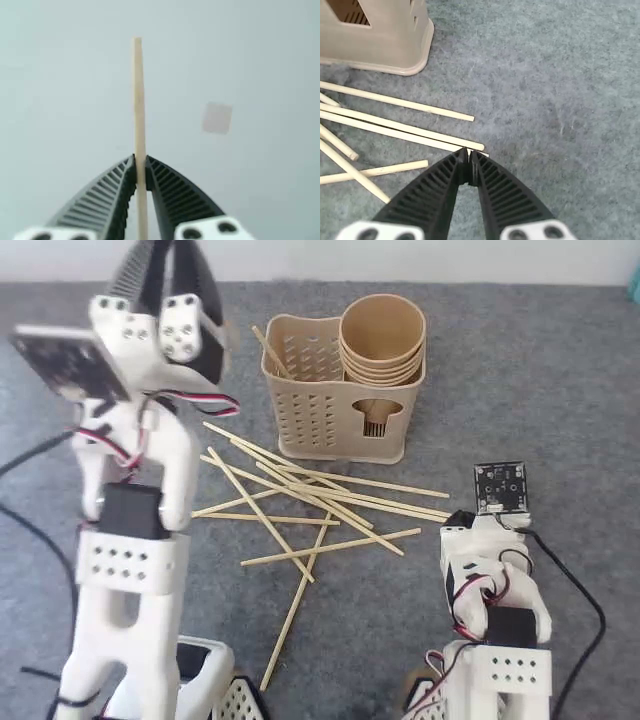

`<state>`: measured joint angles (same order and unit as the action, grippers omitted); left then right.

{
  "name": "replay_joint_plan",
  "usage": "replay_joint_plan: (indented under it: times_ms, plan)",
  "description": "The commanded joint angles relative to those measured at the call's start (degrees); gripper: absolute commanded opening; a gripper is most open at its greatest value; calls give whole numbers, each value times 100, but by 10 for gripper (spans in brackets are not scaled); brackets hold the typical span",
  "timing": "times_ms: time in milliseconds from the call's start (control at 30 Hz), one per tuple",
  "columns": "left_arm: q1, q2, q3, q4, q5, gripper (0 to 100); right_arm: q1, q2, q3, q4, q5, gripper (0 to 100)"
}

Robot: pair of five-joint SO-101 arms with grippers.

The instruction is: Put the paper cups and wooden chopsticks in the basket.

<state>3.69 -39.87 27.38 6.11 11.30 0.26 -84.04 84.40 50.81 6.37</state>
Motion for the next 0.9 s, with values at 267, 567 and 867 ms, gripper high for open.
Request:
replay_joint_plan:
  times_ms: [267,567,867]
  plan:
    - [554,1011,259,-1336,-105,12,-31,-119,167,-435,105,12]
    - [554,2215,-171,-1653,-132,14,-31,-119,176,-435,316,11]
    - [431,1547,-110,-44,-97,253,-198,-119,176,-330,387,9]
